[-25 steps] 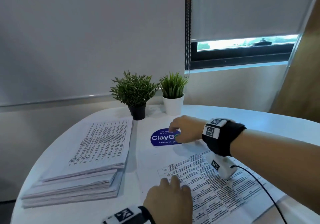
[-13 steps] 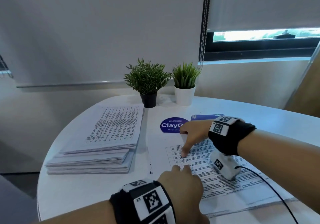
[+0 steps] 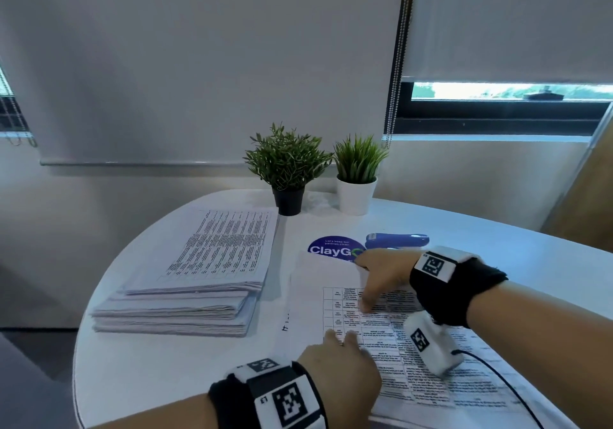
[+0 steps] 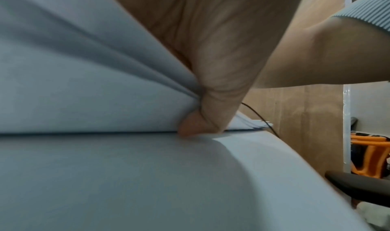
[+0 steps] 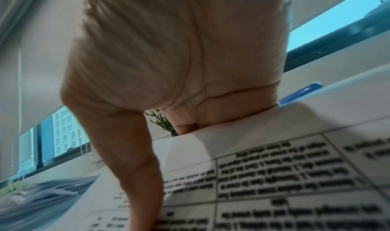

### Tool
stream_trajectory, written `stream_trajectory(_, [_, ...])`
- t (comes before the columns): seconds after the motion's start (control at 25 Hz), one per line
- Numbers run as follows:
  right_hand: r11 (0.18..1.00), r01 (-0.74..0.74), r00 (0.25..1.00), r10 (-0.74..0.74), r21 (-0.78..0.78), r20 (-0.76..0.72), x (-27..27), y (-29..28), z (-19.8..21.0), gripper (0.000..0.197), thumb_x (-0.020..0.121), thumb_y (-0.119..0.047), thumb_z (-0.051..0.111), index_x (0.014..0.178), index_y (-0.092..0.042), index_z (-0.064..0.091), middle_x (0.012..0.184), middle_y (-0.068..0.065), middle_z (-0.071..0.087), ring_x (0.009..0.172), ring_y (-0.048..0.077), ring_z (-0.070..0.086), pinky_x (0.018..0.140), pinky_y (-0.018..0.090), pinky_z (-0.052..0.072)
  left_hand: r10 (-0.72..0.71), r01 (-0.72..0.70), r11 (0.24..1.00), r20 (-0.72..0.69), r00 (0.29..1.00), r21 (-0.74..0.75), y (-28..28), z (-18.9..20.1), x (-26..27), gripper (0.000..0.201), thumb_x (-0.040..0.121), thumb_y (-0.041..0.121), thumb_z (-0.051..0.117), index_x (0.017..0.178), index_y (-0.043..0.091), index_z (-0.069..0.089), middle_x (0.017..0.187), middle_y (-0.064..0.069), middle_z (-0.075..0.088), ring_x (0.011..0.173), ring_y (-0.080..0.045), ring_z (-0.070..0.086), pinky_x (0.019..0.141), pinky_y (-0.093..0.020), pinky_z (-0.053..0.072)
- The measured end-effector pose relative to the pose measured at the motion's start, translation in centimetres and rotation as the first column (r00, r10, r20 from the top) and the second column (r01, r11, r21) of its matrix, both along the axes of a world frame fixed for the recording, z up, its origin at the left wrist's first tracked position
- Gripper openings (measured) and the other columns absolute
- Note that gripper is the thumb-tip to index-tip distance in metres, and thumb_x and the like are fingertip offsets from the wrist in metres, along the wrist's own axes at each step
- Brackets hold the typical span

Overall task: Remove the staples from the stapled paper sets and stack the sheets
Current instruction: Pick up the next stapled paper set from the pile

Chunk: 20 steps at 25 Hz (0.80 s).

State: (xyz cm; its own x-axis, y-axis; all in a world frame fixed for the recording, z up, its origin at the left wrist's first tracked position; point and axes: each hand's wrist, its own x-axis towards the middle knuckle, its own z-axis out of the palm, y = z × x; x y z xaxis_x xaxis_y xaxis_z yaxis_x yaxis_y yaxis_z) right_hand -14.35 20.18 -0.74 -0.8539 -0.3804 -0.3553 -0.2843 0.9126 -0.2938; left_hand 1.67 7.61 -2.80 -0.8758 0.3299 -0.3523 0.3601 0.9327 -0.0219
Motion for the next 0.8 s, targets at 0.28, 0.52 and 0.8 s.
stream_trajectory(0.28, [0.975,0.041,0.987,-0.073,-0.216,-0.143,2.0,4.0,1.5,0.023,0.073,-0.018,0.079,0.08,-0.025,0.058,0.085,-0.004,0.066,0.079,0.014,0.063,0.067,0.024,0.049,0.232,-0.133,0.948,-0.343,0.91,0.289,-4.4,1.5,-1.6,0.078,0.076,0.055,0.068,0.139,0.021,0.037,0.149,-0.001,0.036,0.142,-0.03,0.025,0.115,-0.048,0.026])
stream_trajectory(0.52, [0.523,0.056,0.854,-0.466,-0.851,-0.23,6.5,6.5,5.8,0.019,0.08,-0.009,0.077,0.095,-0.018,0.071,0.087,-0.001,0.076,0.082,0.022,0.072,0.075,0.036,0.057,0.396,-0.292,-0.227,0.362,0.844,0.929,-6.6,2.6,-0.8,0.117,0.049,0.088,0.062,0.147,0.035,0.027,0.144,-0.002,0.048,0.128,-0.029,0.051,0.106,-0.055,0.039])
stream_trajectory(0.8, [0.24,-0.174,0.771,-0.57,-0.955,-0.284,11.3,4.1,9.3,0.027,0.081,-0.026,0.076,0.105,-0.027,0.065,0.096,-0.007,0.074,0.09,0.013,0.07,0.071,0.028,0.056,0.508,0.101,-0.325,0.083,0.858,0.94,-4.8,8.6,0.1,0.023,0.074,0.014,0.078,0.096,0.015,0.071,0.087,-0.005,0.076,0.085,-0.027,0.072,0.071,-0.035,0.058])
